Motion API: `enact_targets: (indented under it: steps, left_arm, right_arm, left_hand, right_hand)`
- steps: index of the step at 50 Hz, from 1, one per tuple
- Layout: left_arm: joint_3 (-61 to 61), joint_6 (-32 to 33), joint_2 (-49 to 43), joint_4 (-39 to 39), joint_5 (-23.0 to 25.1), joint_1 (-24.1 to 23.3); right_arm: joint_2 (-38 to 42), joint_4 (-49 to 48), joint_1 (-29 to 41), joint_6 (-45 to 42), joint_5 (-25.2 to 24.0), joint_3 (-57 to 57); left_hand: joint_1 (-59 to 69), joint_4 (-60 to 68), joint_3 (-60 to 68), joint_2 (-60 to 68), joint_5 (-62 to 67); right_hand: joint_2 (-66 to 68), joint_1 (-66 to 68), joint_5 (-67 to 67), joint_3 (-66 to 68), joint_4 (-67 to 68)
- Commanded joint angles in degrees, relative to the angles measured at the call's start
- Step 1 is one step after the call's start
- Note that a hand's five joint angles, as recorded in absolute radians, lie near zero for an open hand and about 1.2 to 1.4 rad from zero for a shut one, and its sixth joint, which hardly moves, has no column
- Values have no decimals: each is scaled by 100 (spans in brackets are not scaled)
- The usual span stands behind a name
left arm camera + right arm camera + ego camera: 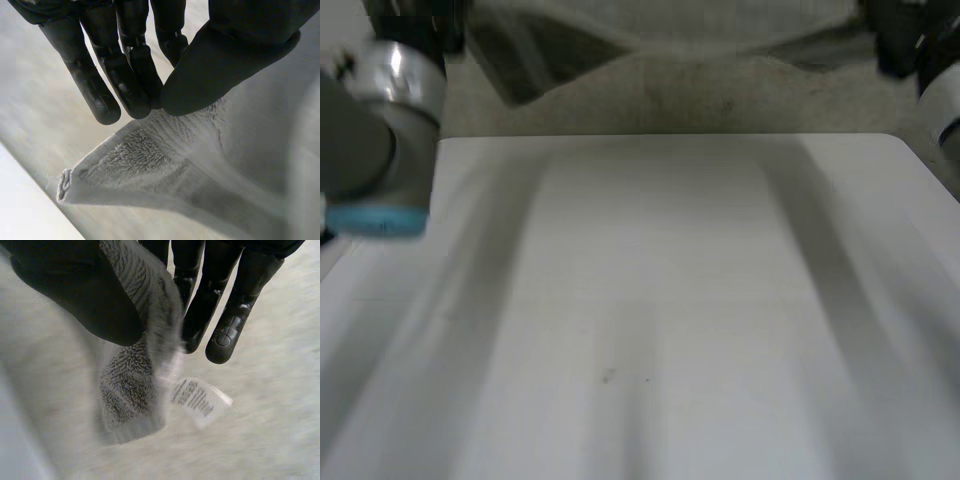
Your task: Fold the towel.
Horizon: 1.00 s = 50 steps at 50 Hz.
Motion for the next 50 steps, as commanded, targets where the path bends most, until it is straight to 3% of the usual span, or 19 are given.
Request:
enact_targets:
  steps: [1,8,15,17,18,19,21,30,42,50]
  left_arm:
    - [-1905,27,22,121,71,81]
    - [-3187,36,-354,376,132,160]
    - [-3469,45,-540,385,115,72]
    - [-3514,45,-514,385,106,90]
    - [-3531,45,-453,385,106,116]
    - [-3549,45,-374,385,106,134]
    - [-3557,45,-321,385,106,134]
    - [-3645,1,-84,385,97,46]
    - [-3707,1,-57,394,97,46]
    - [-3707,10,-57,394,97,46]
  right_arm:
    - [574,704,1,-81,-713,859]
    - [1268,1107,-17,-221,-872,1457]
    - [1428,1908,-342,-529,-811,1722]
    - [1340,2355,-464,-468,-846,1748]
    - [1340,2357,-465,-468,-846,1748]
    - [1279,2496,-526,-398,-855,1783]
    - [1200,2541,-605,-250,-863,1844]
    - [830,2077,-1027,1349,-960,2529]
    - [672,1073,-1107,1773,-1057,3198]
    - [672,722,-1098,2723,-1004,3278]
  left_hand:
    - [1069,1021,1023,1012,1082]
    - [1069,1021,1023,1012,1082]
    - [1069,1021,1023,1012,1082]
    - [1069,1021,1023,1012,1082]
    - [1069,1021,1023,1012,1082]
    - [1069,1021,1023,1012,1082]
    - [1069,1021,1023,1012,1082]
    - [1069,1021,1023,1012,1082]
    - [1069,1021,1023,1012,1082]
    - [1069,1021,1023,1012,1082]
  right_hand:
    - [1198,2449,1314,1186,1148]
    - [1198,2449,1314,1186,1148]
    - [1198,2449,1314,1186,1148]
    - [-316,935,-201,-328,-367]
    - [-326,925,-211,-338,-377]
    - [-1359,-108,-1243,-1371,-1409]
    - [-2035,-784,-1920,-2047,-2086]
    - [-3051,-1800,-2936,-3063,-3102]
    - [-2597,-1346,-2482,-2609,-2648]
    - [-2715,-1464,-2599,-2727,-2765]
